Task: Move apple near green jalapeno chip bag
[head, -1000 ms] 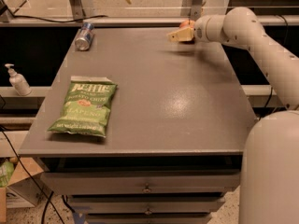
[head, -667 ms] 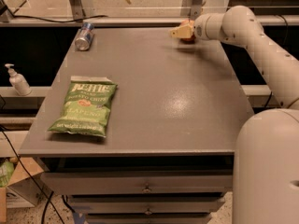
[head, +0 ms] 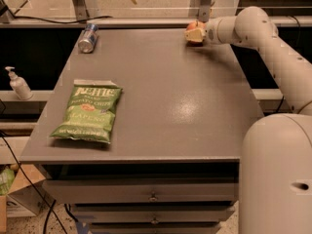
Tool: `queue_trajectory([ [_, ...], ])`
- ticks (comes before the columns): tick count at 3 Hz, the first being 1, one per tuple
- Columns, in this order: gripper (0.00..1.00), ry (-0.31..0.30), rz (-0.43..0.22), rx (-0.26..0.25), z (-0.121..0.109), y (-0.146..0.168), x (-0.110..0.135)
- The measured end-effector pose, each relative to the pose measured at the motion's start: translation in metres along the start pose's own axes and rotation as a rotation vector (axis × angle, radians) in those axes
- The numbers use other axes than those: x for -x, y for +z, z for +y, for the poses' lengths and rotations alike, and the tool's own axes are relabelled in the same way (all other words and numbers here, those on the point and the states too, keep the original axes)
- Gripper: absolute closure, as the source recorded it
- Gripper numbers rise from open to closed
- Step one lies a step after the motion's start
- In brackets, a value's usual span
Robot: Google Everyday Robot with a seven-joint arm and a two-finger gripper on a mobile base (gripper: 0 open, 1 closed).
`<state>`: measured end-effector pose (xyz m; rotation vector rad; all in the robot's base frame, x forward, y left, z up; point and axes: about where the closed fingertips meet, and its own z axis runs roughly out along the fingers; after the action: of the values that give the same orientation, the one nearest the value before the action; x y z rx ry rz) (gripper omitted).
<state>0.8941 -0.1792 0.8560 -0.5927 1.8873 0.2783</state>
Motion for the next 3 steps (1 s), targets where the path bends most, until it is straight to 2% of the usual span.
queue_trajectory([
  [1,0.87,-0.033,0.017,0.050,0.015,-0.011,0.008],
  [2,1.00,-0.149,0.023,0.174,0.064,-0.037,0.041],
  [3,1.00,-0.243,-0.012,0.314,0.123,-0.083,0.074],
])
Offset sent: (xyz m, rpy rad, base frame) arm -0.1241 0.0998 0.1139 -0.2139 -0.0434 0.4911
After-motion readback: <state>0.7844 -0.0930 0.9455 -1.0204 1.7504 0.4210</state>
